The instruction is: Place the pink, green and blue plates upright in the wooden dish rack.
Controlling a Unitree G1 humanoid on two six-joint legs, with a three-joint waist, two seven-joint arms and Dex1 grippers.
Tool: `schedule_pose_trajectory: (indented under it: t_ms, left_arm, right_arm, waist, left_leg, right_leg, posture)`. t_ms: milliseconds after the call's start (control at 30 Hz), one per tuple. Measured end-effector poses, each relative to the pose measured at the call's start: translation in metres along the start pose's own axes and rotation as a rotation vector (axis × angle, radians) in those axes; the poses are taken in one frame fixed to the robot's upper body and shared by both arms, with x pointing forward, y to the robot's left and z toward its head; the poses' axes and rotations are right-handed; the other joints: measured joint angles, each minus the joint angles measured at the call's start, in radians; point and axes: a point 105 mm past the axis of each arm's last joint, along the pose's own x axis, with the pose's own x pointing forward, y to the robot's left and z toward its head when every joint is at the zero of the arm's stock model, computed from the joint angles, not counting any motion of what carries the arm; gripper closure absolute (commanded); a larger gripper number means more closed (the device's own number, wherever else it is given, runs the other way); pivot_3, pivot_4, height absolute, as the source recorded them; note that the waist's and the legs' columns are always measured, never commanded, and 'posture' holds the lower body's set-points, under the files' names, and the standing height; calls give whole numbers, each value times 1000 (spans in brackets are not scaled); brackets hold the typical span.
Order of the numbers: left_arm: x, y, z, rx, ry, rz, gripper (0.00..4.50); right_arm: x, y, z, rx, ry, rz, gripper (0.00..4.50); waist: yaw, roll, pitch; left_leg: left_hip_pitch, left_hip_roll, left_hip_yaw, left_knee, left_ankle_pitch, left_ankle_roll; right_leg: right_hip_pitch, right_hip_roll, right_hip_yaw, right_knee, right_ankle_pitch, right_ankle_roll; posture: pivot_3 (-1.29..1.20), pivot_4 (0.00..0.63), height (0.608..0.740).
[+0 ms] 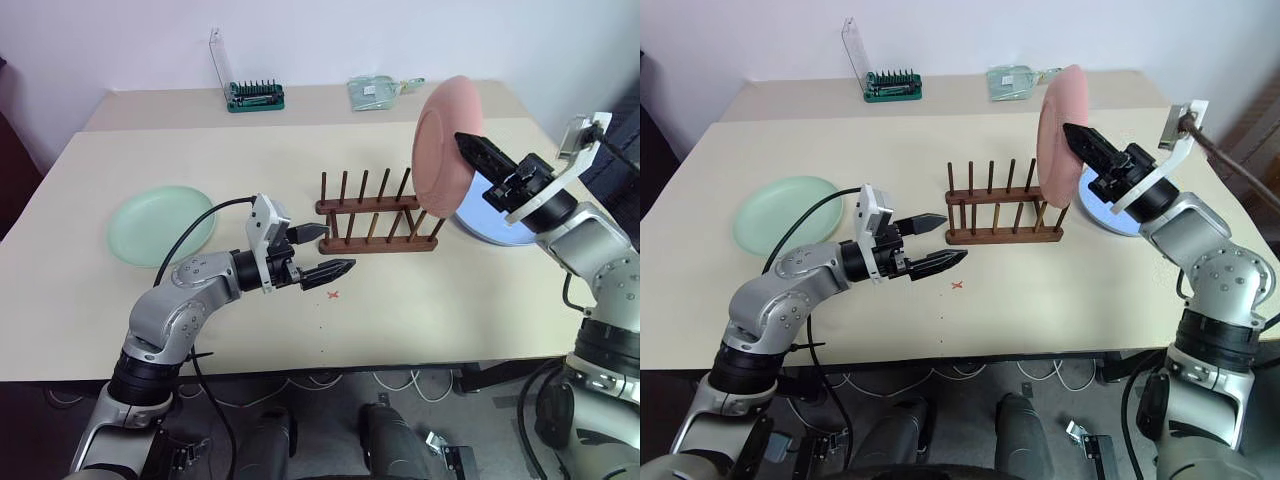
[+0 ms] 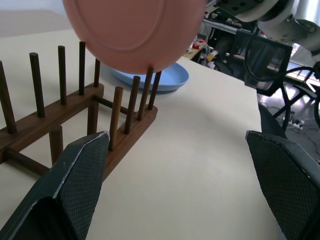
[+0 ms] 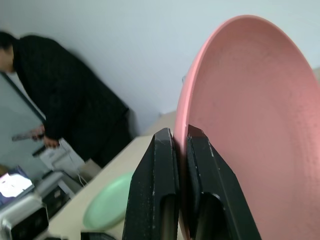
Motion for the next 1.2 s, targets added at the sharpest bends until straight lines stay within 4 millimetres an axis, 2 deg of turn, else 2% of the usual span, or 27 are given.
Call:
schedule_pose_trajectory:
  t_ms: [267, 300, 367, 400, 533, 633, 733, 833, 933, 1000, 1033, 1100, 1133, 1200]
  left_arm:
    - [0, 0, 0, 1, -1, 2, 23]
    - [1, 0, 0, 0, -1, 3, 0]
    - [1, 0, 0, -1, -2, 4, 0]
    - [1, 0, 0, -1, -1, 4, 0]
    - [1, 0, -1, -3, -1, 6, 0]
    - [0, 2, -2, -1, -3, 23, 0]
    - [0, 11, 1, -17, -39, 80, 0]
    - [-8, 33, 13, -34, -108, 198, 0]
    - [-15, 53, 27, -43, -172, 310, 0]
    - [-31, 87, 37, -57, -226, 501, 0]
    - [-52, 115, 44, -57, -248, 677, 0]
    - [-97, 151, 56, -43, -279, 960, 0]
    - [-125, 166, 60, -34, -284, 1119, 0]
    - [-169, 182, 60, -28, -273, 1361, 0]
  right_arm:
    - [2, -18, -9, 44, 37, -74, 4500]
    - [1, -20, -10, 49, 37, -81, 3782]
    - [1, -24, -10, 59, 37, -97, 3038]
    - [1, -24, -11, 60, 38, -99, 2443]
    - [1, -26, -9, 42, 28, -111, 572]
    - [-1, -32, 4, -55, -34, -164, 572]
    - [-6, -37, 25, -224, -77, -233, 572]
    - [-10, -33, 46, -414, -103, -272, 572]
    - [-9, -28, 54, -552, -93, -279, 572]
    - [0, -14, 47, -751, 18, -226, 572]
    - [9, 5, 37, -895, 95, -139, 572]
    - [20, 33, 16, -1056, 180, 21, 572]
    - [26, 43, 4, -1117, 219, 92, 572]
    - [34, 50, -14, -1193, 276, 159, 572]
  waist:
    - [0, 0, 0]
    - [0, 0, 0]
    - [0, 0, 0]
    - [0, 0, 0]
    - [0, 0, 0]
    - [0, 0, 0]
    - [1, 0, 0]
    - [1, 0, 0]
    - [-2, 0, 0]
    - [-3, 2, 1]
    - [-8, 2, 1]
    - [-21, 1, 0]
    - [-25, 1, 0]
    - [-27, 1, 0]
  left_leg:
    - [0, 0, 0, 0, 0, 0]
    - [0, 0, 0, 0, 0, 0]
    - [0, 0, 0, 0, 0, 0]
    - [0, 0, 0, 0, 0, 0]
    - [0, 0, 0, 0, 0, 0]
    - [0, 0, 0, 0, 0, 0]
    - [0, 0, 0, 0, 0, 0]
    - [0, 0, 0, 0, 0, 0]
    - [0, 0, 0, 0, 0, 0]
    - [0, 0, 1, 0, 0, 0]
    - [0, 1, 1, 0, 0, 0]
    - [0, 1, 1, 0, 0, 0]
    - [0, 1, 1, 0, 0, 0]
    - [-1, 0, 1, 0, 0, 0]
  right_leg:
    - [0, 0, 0, 0, 0, 0]
    - [0, 0, 0, 0, 0, 0]
    - [0, 0, 0, 0, 0, 0]
    - [0, 0, 0, 0, 0, 0]
    - [0, 0, 0, 0, 0, 0]
    - [0, 0, 0, 0, 0, 0]
    - [0, 0, 0, 0, 0, 0]
    - [0, 0, 0, 0, 0, 0]
    - [0, 0, 0, 0, 0, 0]
    - [-2, 0, 0, 1, 0, 0]
    - [-3, 0, 0, 1, 0, 0]
    - [-3, 1, 0, 2, 0, 1]
    - [-3, 1, 0, 1, 0, 1]
    - [-3, -1, 0, 1, 0, 1]
  posture:
    - [0, 150, 740]
    - [0, 150, 740]
    - [0, 150, 740]
    - [0, 150, 740]
    - [0, 150, 740]
    - [0, 150, 740]
    - [0, 150, 740]
    - [0, 150, 740]
    - [0, 150, 740]
    - [0, 150, 740]
    - [0, 150, 740]
    - [0, 150, 740]
    - [0, 150, 740]
    - [0, 150, 740]
